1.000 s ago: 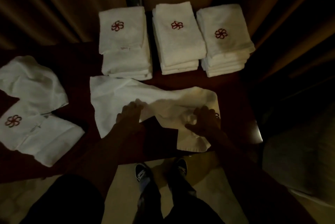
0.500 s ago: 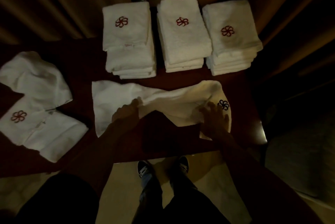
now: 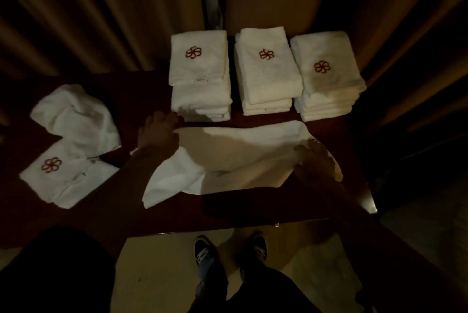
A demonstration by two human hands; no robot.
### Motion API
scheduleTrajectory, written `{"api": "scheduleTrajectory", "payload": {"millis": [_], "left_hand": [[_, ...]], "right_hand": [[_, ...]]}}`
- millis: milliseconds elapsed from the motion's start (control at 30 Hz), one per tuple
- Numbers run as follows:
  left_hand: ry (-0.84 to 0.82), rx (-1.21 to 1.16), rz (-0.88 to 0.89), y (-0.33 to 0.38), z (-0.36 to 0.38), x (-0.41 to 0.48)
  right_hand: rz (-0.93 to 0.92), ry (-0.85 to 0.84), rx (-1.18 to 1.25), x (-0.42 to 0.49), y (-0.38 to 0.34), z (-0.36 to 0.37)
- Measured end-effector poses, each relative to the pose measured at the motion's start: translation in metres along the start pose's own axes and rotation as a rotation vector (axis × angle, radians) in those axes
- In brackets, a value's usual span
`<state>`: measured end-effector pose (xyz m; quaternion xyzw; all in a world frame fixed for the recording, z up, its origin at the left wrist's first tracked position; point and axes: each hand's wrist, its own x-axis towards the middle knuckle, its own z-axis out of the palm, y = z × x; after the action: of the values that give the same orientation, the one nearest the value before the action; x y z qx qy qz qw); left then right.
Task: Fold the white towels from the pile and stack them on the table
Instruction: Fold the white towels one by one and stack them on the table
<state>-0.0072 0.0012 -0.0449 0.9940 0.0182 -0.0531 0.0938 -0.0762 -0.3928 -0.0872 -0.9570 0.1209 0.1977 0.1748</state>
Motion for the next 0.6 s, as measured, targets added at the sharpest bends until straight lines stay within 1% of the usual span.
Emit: {"api": "scheduleTrajectory", "payload": {"millis": [33,67,100,200,267,300,400,467,533,600], "left_hand": [[0.046,0.002,0.042,0.002,0.004,-0.006],[0.033,-0.014,0.065,0.002,0.010,-0.013],[-0.032,-0.048,0.076,0.002,0.018,-0.020],[-0.257,-0.075,0.058,-0.001,0.047,-0.047],[-0.309,-0.054,0.060,-0.010,0.068,-0.068],[-0.312,-0.047,0.048,-0.017,0.076,-0.077],[-0.286,-0.048,0.023,-0.034,0.092,-0.098],[-0.230,-0.068,0.065,-0.041,0.096,-0.104],[-0.219,-0.088,0.072,-0.041,0.095,-0.107],[-0.223,-0.075,0.067,-0.039,0.097,-0.106]], "right_hand": [[0.003,-0.020,-0.109,-0.005,-0.004,0.000],[0.007,-0.015,-0.170,-0.010,-0.008,0.000],[-0.018,0.007,-0.211,-0.014,-0.013,0.005],[-0.102,0.072,-0.198,-0.030,-0.017,0.026],[-0.150,0.070,-0.193,-0.033,-0.011,0.040],[-0.166,0.073,-0.228,-0.034,-0.007,0.046],[-0.104,-0.033,-0.309,-0.037,0.000,0.059],[-0.085,-0.071,-0.289,-0.037,0.005,0.067],[-0.122,-0.091,-0.254,-0.038,0.013,0.070],[-0.148,-0.148,-0.222,-0.040,0.021,0.071]]}}
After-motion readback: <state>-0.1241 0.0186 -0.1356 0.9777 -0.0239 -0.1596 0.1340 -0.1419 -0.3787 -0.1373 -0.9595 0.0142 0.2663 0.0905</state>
